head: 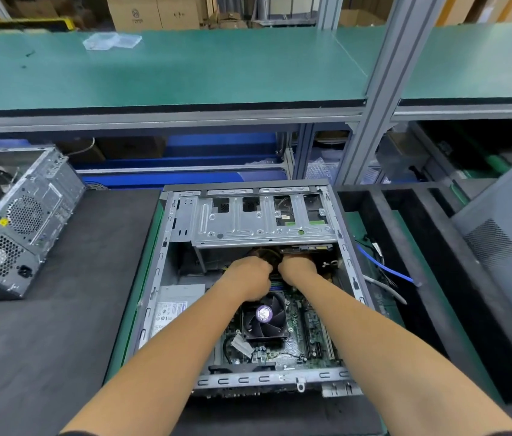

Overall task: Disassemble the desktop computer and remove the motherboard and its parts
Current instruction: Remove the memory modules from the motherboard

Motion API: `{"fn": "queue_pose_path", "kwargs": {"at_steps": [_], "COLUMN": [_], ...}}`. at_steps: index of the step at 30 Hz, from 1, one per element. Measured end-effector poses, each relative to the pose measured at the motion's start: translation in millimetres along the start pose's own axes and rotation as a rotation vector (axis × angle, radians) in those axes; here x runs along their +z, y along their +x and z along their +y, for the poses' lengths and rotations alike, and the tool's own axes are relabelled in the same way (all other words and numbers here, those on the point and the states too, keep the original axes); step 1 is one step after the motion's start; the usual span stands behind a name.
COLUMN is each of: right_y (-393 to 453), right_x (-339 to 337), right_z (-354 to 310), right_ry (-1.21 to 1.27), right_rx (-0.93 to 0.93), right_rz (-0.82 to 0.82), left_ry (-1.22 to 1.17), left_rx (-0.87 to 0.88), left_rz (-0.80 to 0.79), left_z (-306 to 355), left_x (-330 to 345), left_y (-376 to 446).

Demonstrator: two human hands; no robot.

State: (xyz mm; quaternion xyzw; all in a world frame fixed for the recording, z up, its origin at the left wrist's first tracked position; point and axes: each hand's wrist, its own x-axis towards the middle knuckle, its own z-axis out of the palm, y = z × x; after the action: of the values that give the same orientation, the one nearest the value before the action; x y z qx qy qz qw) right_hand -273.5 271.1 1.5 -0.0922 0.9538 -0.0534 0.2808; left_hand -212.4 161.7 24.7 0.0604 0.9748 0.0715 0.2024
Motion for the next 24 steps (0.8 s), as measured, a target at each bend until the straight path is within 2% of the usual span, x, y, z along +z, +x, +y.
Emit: {"fn": "queue_pose_path", "kwargs": {"at_steps": [9, 13, 18, 22, 24], "right_y": [-5.1, -4.7, -10.6, -14.0, -17.4], "right_x": [3.6, -3.3, 4.2, 1.3, 0.4], "right_z": [2.3, 1.0, 4.6, 2.1, 0.9], "right_ry": [0.146, 0.266, 0.118, 0.131, 0.107], "right_rx": [0.01, 0.025, -0.043, -0.06, -0.032], "right_rz": [0.027, -0.056, 0.027, -0.002, 0.028], "left_ry": [0.078, 0.079, 0.049, 0.008, -0.064], "left_rx": [-0.001, 0.003, -0.01, -0.004, 0.001], "left_rz": [-0.052, -0.055, -0.07, -0.084, -0.039], "left_z": [1.9, 3.0, 3.1, 1.1, -0.9], "left_x": [-1.8, -2.6, -1.9, -4.9, -7.8], "left_y": [3.9, 3.8, 2.6, -0.6, -4.2]}}
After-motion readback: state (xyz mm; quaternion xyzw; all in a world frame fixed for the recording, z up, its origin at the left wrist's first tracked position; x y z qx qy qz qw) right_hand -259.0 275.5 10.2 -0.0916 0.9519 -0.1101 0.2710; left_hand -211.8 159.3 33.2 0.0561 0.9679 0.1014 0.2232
